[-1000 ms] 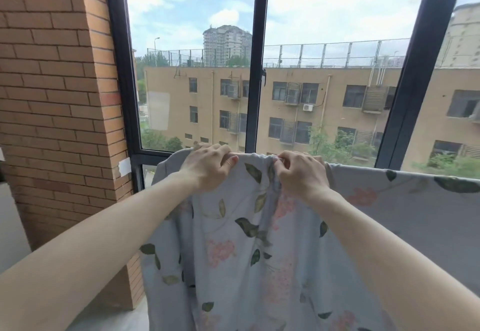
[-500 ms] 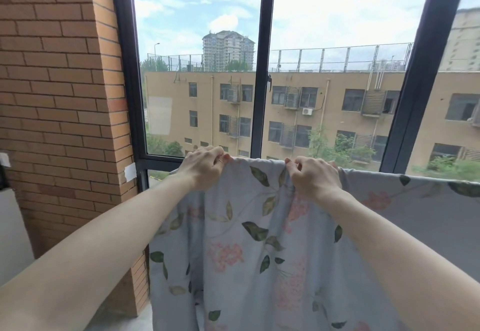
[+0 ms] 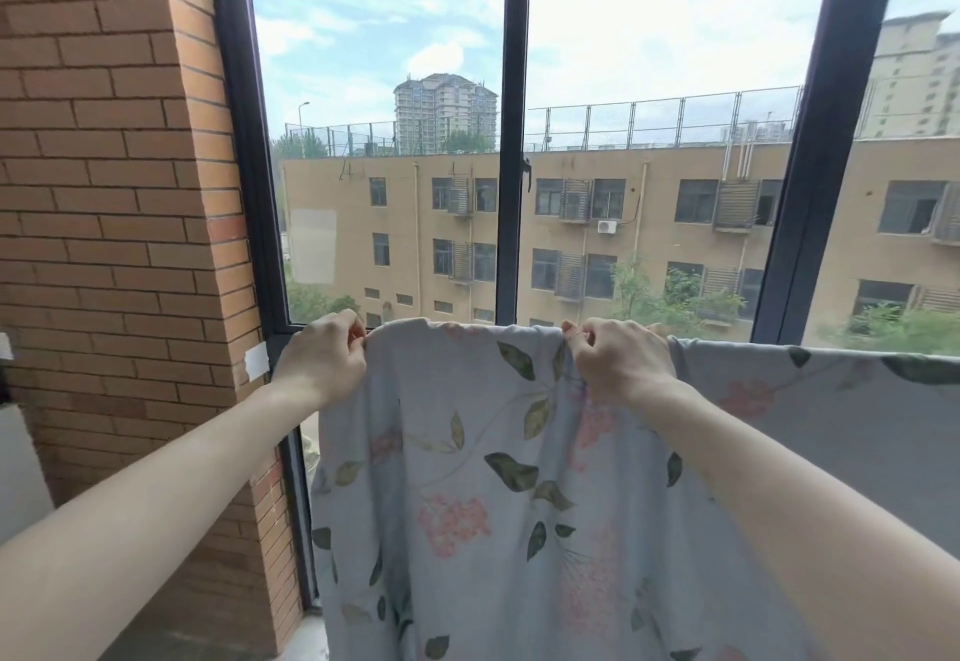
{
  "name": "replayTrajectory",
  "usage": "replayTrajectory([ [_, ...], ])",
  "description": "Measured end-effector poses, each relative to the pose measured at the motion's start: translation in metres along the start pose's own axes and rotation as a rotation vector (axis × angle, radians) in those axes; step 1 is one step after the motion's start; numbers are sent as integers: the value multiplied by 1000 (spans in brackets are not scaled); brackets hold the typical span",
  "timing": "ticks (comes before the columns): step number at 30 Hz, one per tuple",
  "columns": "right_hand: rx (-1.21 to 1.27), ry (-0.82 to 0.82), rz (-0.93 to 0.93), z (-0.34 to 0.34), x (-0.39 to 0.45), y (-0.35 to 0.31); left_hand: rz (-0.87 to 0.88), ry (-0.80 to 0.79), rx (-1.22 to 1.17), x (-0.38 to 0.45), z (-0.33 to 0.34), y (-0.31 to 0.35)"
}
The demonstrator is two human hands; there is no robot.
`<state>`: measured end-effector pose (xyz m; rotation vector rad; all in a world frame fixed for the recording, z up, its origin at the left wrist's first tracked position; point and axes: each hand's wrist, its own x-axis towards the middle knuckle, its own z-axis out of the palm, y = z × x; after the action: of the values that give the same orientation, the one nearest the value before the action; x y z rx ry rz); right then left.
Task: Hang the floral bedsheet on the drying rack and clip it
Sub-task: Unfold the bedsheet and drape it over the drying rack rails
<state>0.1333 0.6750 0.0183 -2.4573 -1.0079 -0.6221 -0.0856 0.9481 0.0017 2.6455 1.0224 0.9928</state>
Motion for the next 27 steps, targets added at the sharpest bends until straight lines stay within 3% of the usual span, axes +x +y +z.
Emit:
replayTrajectory([
  [11, -10, 2, -15, -4, 3, 10, 154, 6, 500, 5, -4, 12],
  [19, -13, -1, -44, -4, -1, 10, 191, 50, 496, 23, -29, 4],
  [27, -55, -68, -83, -16, 2, 7, 127, 161, 459, 100, -58, 14],
])
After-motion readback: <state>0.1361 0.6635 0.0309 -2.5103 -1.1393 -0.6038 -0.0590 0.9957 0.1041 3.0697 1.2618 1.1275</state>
